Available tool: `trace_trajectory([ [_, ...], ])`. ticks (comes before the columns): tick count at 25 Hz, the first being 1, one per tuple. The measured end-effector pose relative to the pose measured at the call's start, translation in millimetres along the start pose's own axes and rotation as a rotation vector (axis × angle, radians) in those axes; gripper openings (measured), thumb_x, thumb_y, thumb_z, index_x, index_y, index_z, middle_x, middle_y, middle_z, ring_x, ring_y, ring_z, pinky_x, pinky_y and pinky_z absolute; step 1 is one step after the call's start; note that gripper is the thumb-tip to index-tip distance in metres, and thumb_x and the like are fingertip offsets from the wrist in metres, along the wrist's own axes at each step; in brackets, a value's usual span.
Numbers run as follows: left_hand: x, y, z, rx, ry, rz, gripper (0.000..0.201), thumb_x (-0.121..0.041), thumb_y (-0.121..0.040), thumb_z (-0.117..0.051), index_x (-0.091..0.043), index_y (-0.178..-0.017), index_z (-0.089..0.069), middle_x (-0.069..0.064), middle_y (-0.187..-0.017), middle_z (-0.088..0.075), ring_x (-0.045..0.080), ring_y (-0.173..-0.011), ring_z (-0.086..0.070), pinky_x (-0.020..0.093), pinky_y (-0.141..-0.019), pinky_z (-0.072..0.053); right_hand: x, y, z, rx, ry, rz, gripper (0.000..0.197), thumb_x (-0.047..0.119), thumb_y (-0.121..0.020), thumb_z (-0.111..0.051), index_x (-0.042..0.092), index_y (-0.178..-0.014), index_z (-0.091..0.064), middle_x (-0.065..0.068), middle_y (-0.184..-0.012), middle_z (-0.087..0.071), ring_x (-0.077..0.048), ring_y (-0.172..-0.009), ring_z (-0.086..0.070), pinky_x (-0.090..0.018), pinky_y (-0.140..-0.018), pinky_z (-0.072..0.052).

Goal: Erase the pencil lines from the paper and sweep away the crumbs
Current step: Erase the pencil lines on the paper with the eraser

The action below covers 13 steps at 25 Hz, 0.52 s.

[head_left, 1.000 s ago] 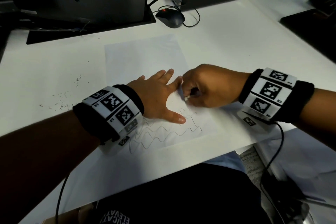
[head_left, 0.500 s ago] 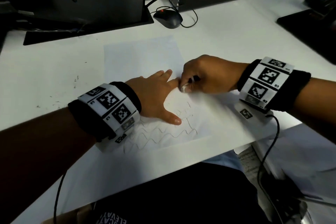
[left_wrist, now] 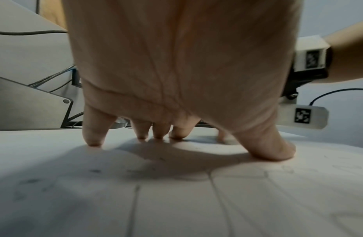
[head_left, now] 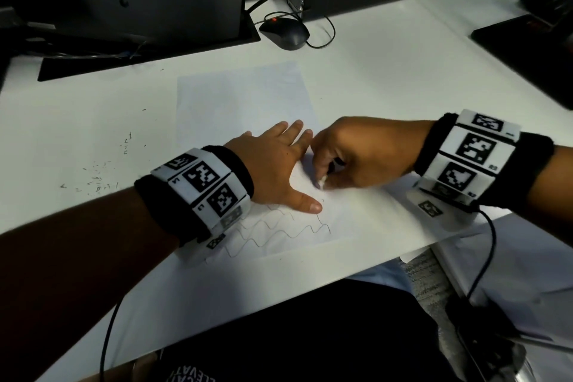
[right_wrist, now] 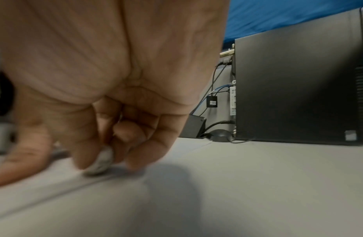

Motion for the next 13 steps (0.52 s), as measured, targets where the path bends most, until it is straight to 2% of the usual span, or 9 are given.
trace_trajectory([
  [3,-1,1,0,0.000,0.014,-0.003,0.118,-0.087,-0.069,-0.049,-0.031,-0.158,0.005,-0.006,-0.165,0.019,0.013,-0.152,0.013,0.053,-0.120,-0.010,-5,-4,3,-0.105,0.027,-0.036,0.010,0.017,-0.082,-0.067,0.020,-0.088,-0.075,0.011,-0.083,-0.063,-0.007,-0.071,-0.057,-0.019,-0.066,-0.042],
  [7,0,0,-1,0.001,0.011,-0.002,0.117,-0.088,-0.069,-0.047,-0.032,-0.159,0.001,-0.007,-0.164,0.019,0.012,-0.151,0.014,0.054,-0.121,-0.010,3,-1,-5,0.006,-0.043,0.016,0.006,0.020,-0.082,-0.070,0.020,-0.086,-0.074,0.010,-0.083,-0.067,-0.002,-0.068,-0.057,-0.014,-0.064,-0.043],
  [10,1,-1,-2,0.004,0.016,-0.004,0.117,-0.090,-0.067,-0.046,-0.033,-0.158,0.000,-0.008,-0.164,0.019,0.012,-0.151,0.014,0.053,-0.121,-0.009,-6,-8,-1,-0.105,-0.007,-0.033,0.009,0.021,-0.082,-0.068,0.024,-0.087,-0.074,0.010,-0.085,-0.068,-0.004,-0.070,-0.057,-0.024,-0.068,-0.047],
  [11,1,-1,-1,0.002,0.013,-0.007,0.115,-0.090,-0.067,-0.046,-0.034,-0.158,-0.002,-0.008,-0.164,0.019,0.012,-0.151,0.014,0.053,-0.121,-0.008,-5,-8,-2,-0.103,-0.020,-0.028,0.008,0.020,-0.081,-0.068,0.023,-0.086,-0.074,0.009,-0.085,-0.068,-0.002,-0.068,-0.056,-0.022,-0.067,-0.046],
  [13,1,-1,-2,0.001,0.004,-0.017,0.114,-0.089,-0.068,-0.045,-0.034,-0.158,-0.006,-0.008,-0.164,0.019,0.012,-0.151,0.014,0.052,-0.121,-0.008,2,-4,-6,-0.007,-0.077,-0.007,0.004,0.019,-0.082,-0.070,0.020,-0.084,-0.074,0.011,-0.083,-0.067,0.001,-0.066,-0.056,-0.011,-0.063,-0.041],
])
Point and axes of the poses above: each hand's wrist, its own y-axis away from the middle knuckle, its own z-axis out of the back of the hand, x = y × z, the point moved 1 cm from there along -y, towards the middle knuckle
